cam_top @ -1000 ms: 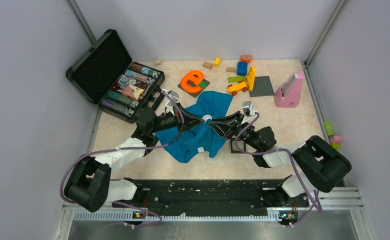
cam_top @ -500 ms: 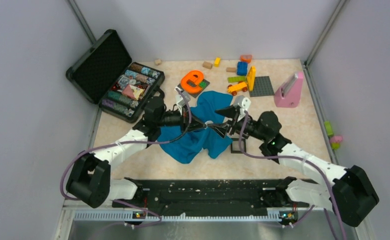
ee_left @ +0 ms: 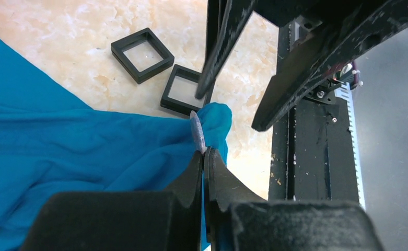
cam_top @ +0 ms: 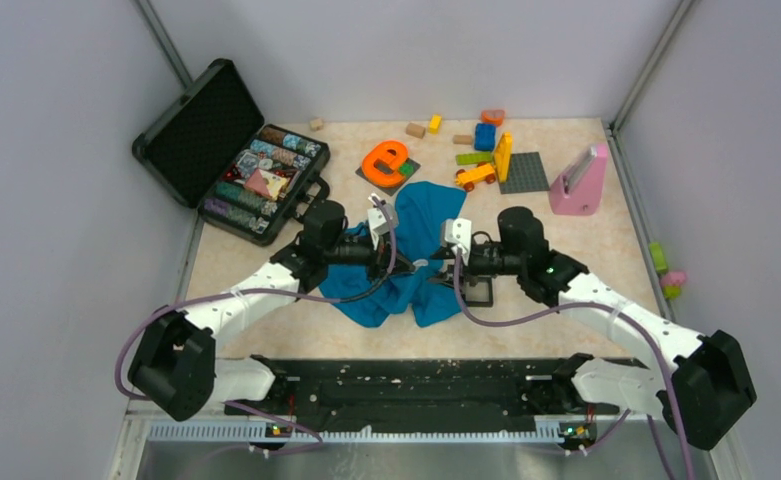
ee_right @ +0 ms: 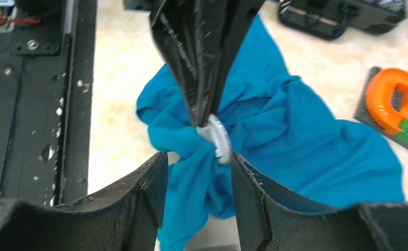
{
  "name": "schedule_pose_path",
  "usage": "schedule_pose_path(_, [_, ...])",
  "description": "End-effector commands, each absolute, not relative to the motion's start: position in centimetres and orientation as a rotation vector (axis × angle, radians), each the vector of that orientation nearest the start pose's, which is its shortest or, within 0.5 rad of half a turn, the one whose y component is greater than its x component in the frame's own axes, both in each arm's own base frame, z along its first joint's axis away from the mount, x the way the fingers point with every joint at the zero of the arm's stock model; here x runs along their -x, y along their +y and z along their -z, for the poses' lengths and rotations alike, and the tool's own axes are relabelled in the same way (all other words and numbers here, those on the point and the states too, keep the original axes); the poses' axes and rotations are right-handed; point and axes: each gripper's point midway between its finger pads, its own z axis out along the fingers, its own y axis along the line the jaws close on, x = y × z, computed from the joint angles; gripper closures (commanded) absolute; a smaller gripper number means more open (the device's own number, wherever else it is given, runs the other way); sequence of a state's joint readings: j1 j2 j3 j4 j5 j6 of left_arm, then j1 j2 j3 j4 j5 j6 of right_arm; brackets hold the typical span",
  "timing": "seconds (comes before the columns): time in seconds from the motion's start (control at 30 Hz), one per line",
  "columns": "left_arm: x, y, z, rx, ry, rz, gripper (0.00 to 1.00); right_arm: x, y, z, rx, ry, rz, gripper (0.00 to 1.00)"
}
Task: Remove the brooch from the garment
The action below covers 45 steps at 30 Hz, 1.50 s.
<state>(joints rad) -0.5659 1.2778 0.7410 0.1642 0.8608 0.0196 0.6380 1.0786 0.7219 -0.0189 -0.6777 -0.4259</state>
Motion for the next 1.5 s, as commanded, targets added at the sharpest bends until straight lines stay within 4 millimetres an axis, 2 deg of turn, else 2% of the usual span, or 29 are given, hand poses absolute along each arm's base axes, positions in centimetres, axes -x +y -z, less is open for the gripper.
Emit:
schedule_pose_path(0.0, [-22.0, -30.0, -20.4, -1.162, 1.552, 1.147, 1.0, -20.2, 28.7, -20.8, 1.466, 1.291, -0.869, 0.54])
schedule_pose_path(0.2, [-21.5, -30.2, -20.2, -1.196, 1.556, 1.141, 1.0, -20.9, 29.4, -21.3, 1.434, 1.272, -0.882, 0.56])
schedule_pose_path(0.57, [-21.9, -30.5, -19.4, -1.214, 1.6, 1.11, 1.0, -22.8, 28.6, -21.2, 1.394, 1.319, -0.804, 0.56])
schedule_pose_path(0.8, [-21.6, -30.5, -19.4, -1.226, 1.592, 1.125, 1.0, -22.9, 29.3, -21.6, 1.396, 1.291, -0.846, 0.57])
schedule_pose_path(0.9, [-21.4, -30.7, -19.5, -1.236, 1.581, 1.136, 1.0, -22.5, 29.8, -21.2, 1.421, 1.295, -0.9, 0.64])
schedule_pose_path(1.1, [-21.4, -30.7, -19.4, -1.239, 1.576, 1.135, 1.0, -21.6, 30.3, -20.7, 1.463, 1.267, -0.98, 0.68])
schedule_pose_path(1.23, [-21.5, -30.6, -19.5, -1.234, 1.575, 1.128, 1.0, -21.8, 30.4, -20.7, 1.469, 1.275, -0.978, 0.8])
schedule_pose_path(1.33, [-21.5, -30.5, -19.6, -1.226, 1.573, 1.117, 1.0, -22.0, 30.4, -20.6, 1.475, 1.292, -0.978, 1.0])
schedule_pose_path(1.37, [-21.7, -30.4, -19.6, -1.217, 1.572, 1.105, 1.0, -22.1, 30.4, -20.6, 1.477, 1.301, -0.976, 1.0])
schedule_pose_path(1.4, [-21.8, -30.4, -19.7, -1.205, 1.574, 1.095, 0.95, -22.3, 30.4, -20.5, 1.475, 1.312, -0.971, 1.0])
schedule_pose_path(1.47, [-22.3, -30.1, -20.0, -1.156, 1.576, 1.066, 0.64, -23.1, 30.2, -20.9, 1.424, 1.348, -0.952, 1.0])
